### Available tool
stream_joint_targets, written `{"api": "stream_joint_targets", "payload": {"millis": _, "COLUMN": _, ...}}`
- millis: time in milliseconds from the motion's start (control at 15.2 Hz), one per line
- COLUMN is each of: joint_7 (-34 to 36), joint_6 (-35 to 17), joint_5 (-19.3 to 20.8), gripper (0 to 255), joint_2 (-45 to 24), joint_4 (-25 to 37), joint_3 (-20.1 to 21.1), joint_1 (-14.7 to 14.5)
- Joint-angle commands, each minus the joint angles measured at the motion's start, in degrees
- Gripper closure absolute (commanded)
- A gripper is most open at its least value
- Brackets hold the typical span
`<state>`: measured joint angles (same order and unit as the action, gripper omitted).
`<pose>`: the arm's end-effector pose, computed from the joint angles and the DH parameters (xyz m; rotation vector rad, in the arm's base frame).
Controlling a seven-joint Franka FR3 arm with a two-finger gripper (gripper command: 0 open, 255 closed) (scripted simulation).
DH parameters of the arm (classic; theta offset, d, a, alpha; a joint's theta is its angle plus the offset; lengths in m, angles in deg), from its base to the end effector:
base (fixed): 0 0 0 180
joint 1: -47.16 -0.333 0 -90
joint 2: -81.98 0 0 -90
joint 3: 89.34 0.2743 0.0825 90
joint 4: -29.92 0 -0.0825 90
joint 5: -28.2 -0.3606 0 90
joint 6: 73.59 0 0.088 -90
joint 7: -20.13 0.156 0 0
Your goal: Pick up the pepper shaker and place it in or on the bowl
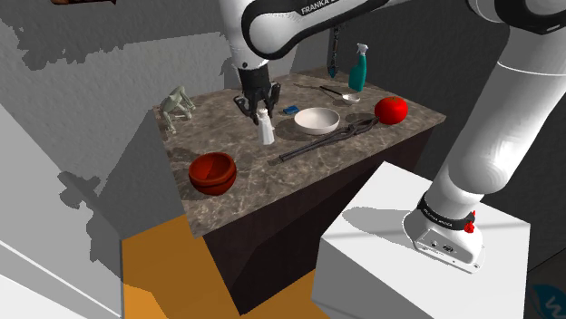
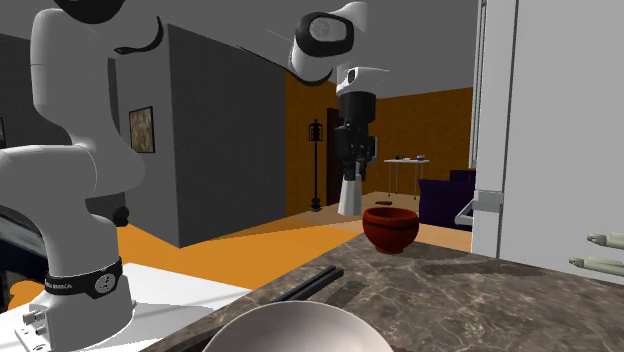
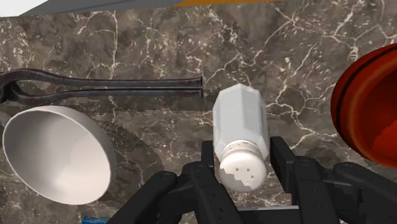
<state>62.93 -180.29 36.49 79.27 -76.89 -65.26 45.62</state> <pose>0.4982 0.2173 0.4033 2.9938 -0.3839 0.0448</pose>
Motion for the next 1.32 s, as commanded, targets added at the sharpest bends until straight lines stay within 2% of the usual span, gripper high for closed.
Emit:
{"api": "stream_joint_targets", "payload": {"millis": 0, "joint_7": -0.20, "joint_6": 1.62, "joint_5": -0.16, "gripper": 255, "joint_2": 0.19, "joint_4": 1.44, "joint_3": 0.04, "joint_1": -0.03}}
{"api": "stream_joint_targets", "payload": {"millis": 396, "joint_7": -0.77, "joint_6": 5.79, "joint_5": -0.44, "gripper": 255, "joint_2": 0.55, "joint_4": 5.32, "joint_3": 0.08, "joint_1": -0.06}}
{"api": "stream_joint_targets", "payload": {"millis": 660, "joint_7": 4.51, "joint_6": 10.07, "joint_5": 2.87, "gripper": 255, "joint_2": -7.53, "joint_4": 16.15, "joint_3": 2.26, "joint_1": -3.45}}
{"api": "stream_joint_targets", "payload": {"millis": 990, "joint_7": 9.94, "joint_6": 17.43, "joint_5": 7.96, "gripper": 255, "joint_2": -19.57, "joint_4": 33.62, "joint_3": 3.47, "joint_1": -10.14}}
{"api": "stream_joint_targets", "payload": {"millis": 1122, "joint_7": 11.41, "joint_6": 21.44, "joint_5": 10.30, "gripper": 255, "joint_2": -25.42, "joint_4": 42.93, "joint_3": 3.38, "joint_1": -13.88}}
{"api": "stream_joint_targets", "payload": {"millis": 1254, "joint_7": 12.05, "joint_6": 26.84, "joint_5": 12.97, "gripper": 255, "joint_2": -32.79, "joint_4": 55.56, "joint_3": 2.67, "joint_1": -18.87}}
